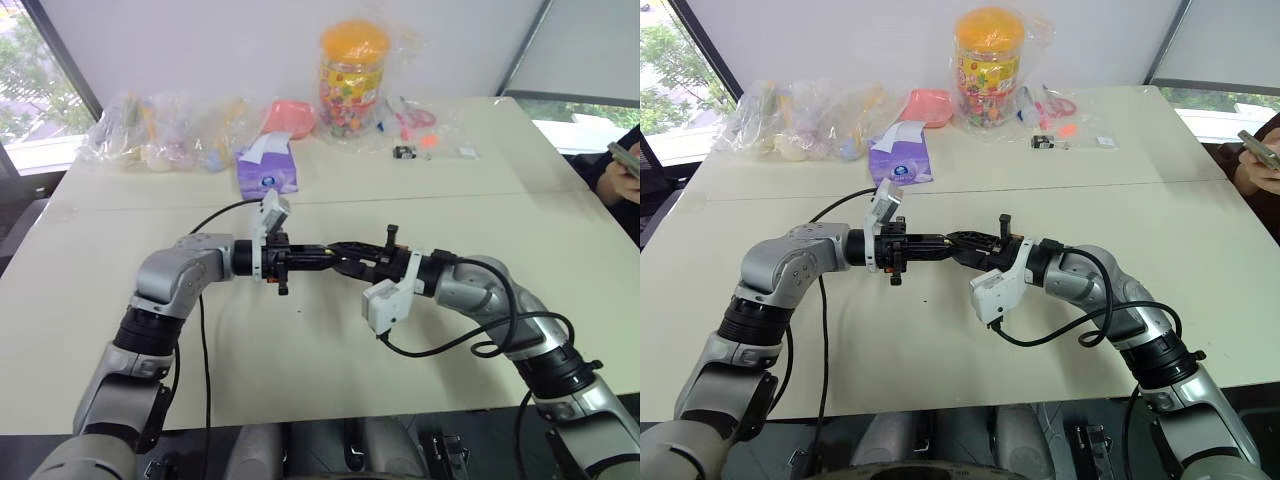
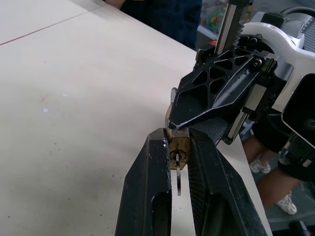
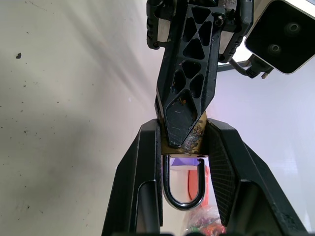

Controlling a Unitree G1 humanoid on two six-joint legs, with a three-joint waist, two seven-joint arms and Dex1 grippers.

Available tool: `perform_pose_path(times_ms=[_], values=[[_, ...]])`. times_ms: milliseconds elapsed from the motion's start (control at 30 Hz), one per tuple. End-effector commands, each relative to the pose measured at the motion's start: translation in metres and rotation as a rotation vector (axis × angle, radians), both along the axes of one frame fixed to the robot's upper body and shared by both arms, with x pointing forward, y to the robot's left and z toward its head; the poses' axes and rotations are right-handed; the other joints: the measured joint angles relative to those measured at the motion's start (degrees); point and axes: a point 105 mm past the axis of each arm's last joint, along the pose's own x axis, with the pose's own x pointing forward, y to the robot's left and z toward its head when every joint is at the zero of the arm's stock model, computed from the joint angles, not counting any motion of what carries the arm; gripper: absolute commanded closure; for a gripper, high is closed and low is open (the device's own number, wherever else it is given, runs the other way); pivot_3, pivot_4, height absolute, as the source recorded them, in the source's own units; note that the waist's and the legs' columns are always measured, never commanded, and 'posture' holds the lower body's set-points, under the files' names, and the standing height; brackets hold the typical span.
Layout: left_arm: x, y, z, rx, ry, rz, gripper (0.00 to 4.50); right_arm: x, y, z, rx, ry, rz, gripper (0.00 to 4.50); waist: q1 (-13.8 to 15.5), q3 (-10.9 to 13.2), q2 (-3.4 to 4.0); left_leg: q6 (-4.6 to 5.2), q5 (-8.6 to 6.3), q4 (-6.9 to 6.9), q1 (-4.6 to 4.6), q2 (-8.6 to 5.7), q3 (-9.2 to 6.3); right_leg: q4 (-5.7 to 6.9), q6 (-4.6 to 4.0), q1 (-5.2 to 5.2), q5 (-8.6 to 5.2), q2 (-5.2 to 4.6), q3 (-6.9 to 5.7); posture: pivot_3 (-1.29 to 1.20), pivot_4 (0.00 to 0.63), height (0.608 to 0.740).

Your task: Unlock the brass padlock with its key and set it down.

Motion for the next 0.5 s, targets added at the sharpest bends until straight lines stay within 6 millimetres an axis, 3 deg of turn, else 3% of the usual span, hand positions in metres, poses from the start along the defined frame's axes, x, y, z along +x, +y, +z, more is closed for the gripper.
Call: perform_pose_path(times_ms=[33,100,200,233,300,433,500], values=[[0.003,0.002,0.008,-0.027,-0.022,0.018,4.50,-0.011,0.007,0.015,0.043,-0.040,0.048,2.76,0.02,0.00,0.00,0.00,0.00,0.00,0.00,0.00,0.00,0.00,0.00,0.00,0.00,0.00,0.00,0.00,0.150,0.737],[0.001,0.001,0.008,-0.026,-0.017,0.009,4.50,-0.011,0.007,0.014,0.053,-0.013,0.038,1.92,0.00,0.00,0.00,0.00,0.00,0.00,0.00,0.00,0.00,0.00,0.01,0.00,0.01,0.00,0.00,0.00,0.150,0.737],[0.000,0.002,0.008,-0.022,-0.022,0.000,4.50,-0.007,0.001,0.011,0.080,0.077,-0.018,0.30,0.05,0.00,0.00,0.00,0.00,0.00,0.00,0.00,0.00,0.00,0.04,0.00,0.02,0.00,0.00,0.00,0.150,0.737],[0.000,0.003,0.008,-0.021,-0.025,0.004,4.50,-0.006,-0.005,0.009,0.080,0.121,-0.037,0.03,0.04,0.00,0.00,0.00,0.00,0.00,0.00,0.00,0.00,0.00,0.02,0.00,0.01,0.00,0.00,0.00,0.150,0.737],[0.001,0.006,0.009,-0.021,-0.027,0.010,4.50,-0.005,-0.016,0.006,0.082,0.217,-0.085,0.03,0.11,0.00,0.00,0.00,0.00,0.00,0.00,0.00,0.00,0.00,0.02,0.00,0.01,-0.02,0.01,0.00,0.150,0.737],[0.002,0.009,0.010,-0.020,-0.033,0.014,4.50,0.002,-0.032,0.023,0.309,0.460,-0.205,0.03,0.08,0.00,0.00,0.00,0.00,0.00,0.00,0.00,0.00,0.00,0.02,0.00,0.01,-0.02,0.01,0.00,0.150,0.737],[0.002,0.010,0.010,-0.017,-0.039,0.011,4.50,0.002,-0.037,0.032,0.415,0.597,-0.234,0.56,0.04,0.00,0.00,0.01,0.00,0.00,0.00,0.03,0.00,0.00,0.05,0.00,0.03,-0.01,0.01,0.00,0.150,0.737]])
